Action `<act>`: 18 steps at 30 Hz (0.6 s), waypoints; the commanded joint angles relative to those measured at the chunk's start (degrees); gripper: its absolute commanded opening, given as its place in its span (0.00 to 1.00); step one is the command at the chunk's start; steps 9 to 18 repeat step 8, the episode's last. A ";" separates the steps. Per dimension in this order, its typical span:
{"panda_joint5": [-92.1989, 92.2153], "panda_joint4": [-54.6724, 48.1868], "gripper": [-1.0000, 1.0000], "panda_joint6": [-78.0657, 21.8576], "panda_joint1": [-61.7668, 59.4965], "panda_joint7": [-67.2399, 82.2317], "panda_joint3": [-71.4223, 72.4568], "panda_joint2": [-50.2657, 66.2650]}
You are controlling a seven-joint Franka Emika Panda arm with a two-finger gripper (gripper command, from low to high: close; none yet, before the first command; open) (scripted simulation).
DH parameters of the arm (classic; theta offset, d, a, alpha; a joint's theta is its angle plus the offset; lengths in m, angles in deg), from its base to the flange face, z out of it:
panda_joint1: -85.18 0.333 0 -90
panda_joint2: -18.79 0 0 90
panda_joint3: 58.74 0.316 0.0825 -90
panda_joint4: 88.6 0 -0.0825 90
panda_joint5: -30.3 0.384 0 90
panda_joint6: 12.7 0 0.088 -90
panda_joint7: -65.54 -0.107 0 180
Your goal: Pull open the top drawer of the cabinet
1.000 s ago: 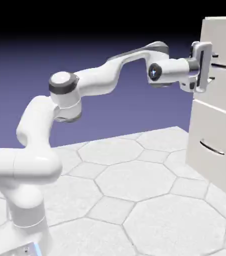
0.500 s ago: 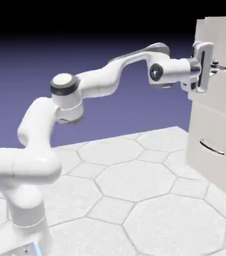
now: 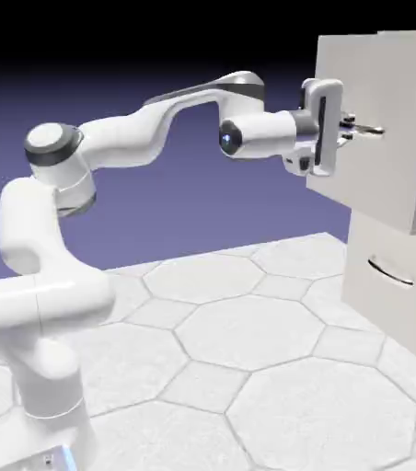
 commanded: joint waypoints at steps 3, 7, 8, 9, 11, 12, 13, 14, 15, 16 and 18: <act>-0.98 6.13 0.00 -0.53 6.22 0.52 -3.47 -0.83; -1.93 9.87 1.00 -0.55 10.30 0.61 -5.74 -1.58; -2.48 11.70 1.00 -0.48 12.38 0.61 -6.88 -1.97; -2.48 11.70 1.00 -0.48 12.38 0.61 -6.88 -1.97; -2.48 11.70 1.00 -0.48 12.38 0.61 -6.88 -1.97; -2.48 11.70 1.00 -0.48 12.38 0.61 -6.88 -1.97; -2.48 11.70 1.00 -0.48 12.38 0.61 -6.88 -1.97; -2.48 11.70 1.00 -0.48 12.38 0.61 -6.88 -1.97; -2.48 11.70 1.00 -0.48 12.38 0.61 -6.88 -1.97; -2.48 11.70 1.00 -0.48 12.38 0.61 -6.88 -1.97; -2.48 11.70 1.00 -0.48 12.38 0.61 -6.88 -1.97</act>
